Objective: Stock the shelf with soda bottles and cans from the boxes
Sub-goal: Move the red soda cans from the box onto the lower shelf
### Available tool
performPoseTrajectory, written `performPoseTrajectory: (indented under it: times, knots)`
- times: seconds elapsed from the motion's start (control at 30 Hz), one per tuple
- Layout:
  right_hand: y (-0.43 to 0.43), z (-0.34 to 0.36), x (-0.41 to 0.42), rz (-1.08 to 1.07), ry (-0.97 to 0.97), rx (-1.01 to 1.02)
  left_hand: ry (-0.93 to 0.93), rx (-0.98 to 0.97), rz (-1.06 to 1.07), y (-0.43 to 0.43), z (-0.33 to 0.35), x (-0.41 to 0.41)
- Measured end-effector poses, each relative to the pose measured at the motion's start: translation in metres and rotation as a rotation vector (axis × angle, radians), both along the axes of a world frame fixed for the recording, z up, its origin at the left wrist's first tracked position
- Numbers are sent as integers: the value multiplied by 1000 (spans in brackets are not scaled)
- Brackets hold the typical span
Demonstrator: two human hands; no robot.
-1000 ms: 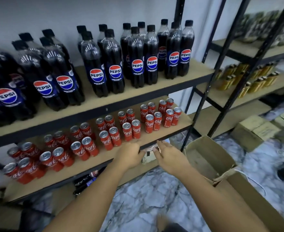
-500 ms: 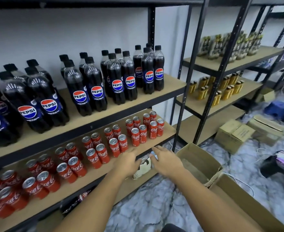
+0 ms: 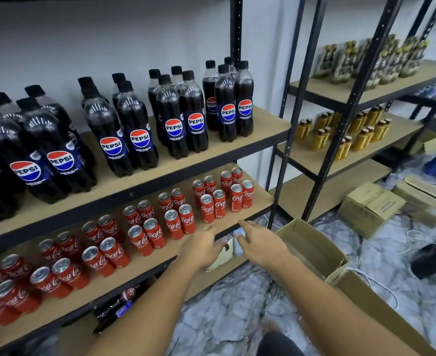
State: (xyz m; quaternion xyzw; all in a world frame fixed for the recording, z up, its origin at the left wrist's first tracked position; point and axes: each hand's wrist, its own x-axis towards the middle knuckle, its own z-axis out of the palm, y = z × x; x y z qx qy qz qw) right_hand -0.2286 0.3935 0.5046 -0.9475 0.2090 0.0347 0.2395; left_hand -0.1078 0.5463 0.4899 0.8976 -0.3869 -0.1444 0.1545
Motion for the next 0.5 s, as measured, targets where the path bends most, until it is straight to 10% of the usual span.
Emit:
performPoseTrajectory:
  times: [0.5]
  knots:
    - [-125,-24,99,314,-21,125,59,-28,448,-79,-3,30]
